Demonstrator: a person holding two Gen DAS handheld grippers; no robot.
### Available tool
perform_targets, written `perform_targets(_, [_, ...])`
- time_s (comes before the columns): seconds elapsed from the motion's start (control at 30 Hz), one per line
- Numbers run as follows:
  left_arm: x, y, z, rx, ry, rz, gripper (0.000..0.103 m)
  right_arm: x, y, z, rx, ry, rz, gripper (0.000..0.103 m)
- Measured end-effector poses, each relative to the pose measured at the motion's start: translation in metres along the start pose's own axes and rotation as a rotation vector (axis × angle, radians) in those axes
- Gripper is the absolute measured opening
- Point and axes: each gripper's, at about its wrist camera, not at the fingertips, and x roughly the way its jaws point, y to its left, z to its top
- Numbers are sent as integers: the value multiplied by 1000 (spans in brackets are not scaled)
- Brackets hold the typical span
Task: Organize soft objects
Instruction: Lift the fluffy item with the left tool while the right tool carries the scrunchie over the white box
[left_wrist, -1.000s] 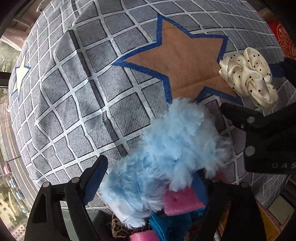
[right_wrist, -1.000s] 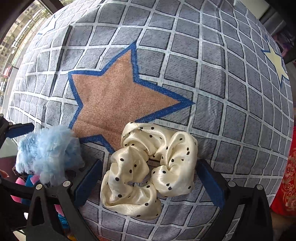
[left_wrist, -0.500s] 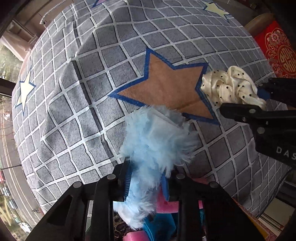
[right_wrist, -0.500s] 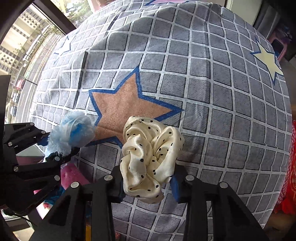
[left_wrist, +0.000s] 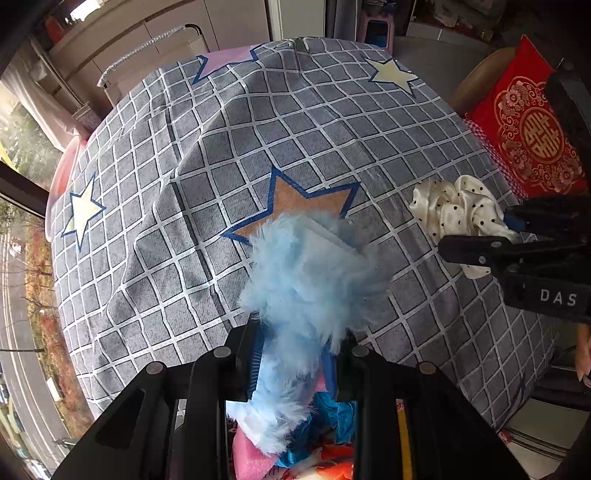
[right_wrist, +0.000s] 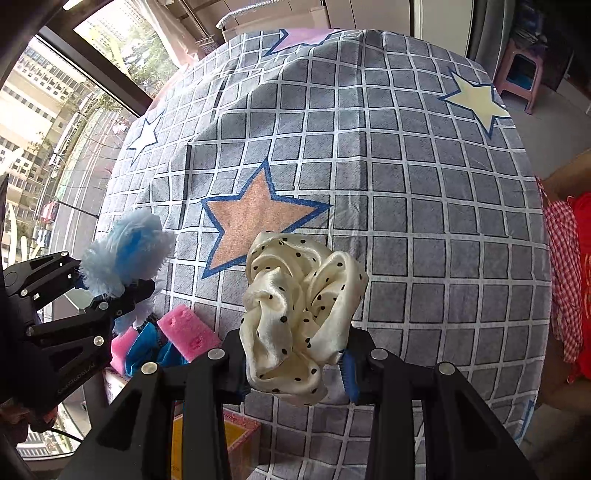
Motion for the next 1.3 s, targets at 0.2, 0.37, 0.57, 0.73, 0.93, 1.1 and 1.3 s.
perform_targets(0.2, [-33,4,-39,-44,-24,-7,30,-30,21,-21,-2,-28,34,39])
perform_targets(0.37, [-59,5,-77,-65,-50,-24,30,-53,45,-51,1,-39,59,39])
perform_targets(0.57, [-89,7,-124,-91,-73,-55,30,-75,76,-94,-8,-30,52,39])
perform_targets(0.73, [-108,9,-162,-107,-88,-76,30,-89,101,-121,-5,-29,33,39])
perform_targets(0.93, [-118,13,-206,-122,-85,-98,30,-94,139,-144,-38,-17,23,39])
perform_targets(1.1, [-126,25,-237,-170,-98,-106,30,-91,175,-156,-88,0,29,39])
perform_targets(1.3, [-136,48,-267,-234,-127,-78,30,-81,223,-165,-177,27,47,39])
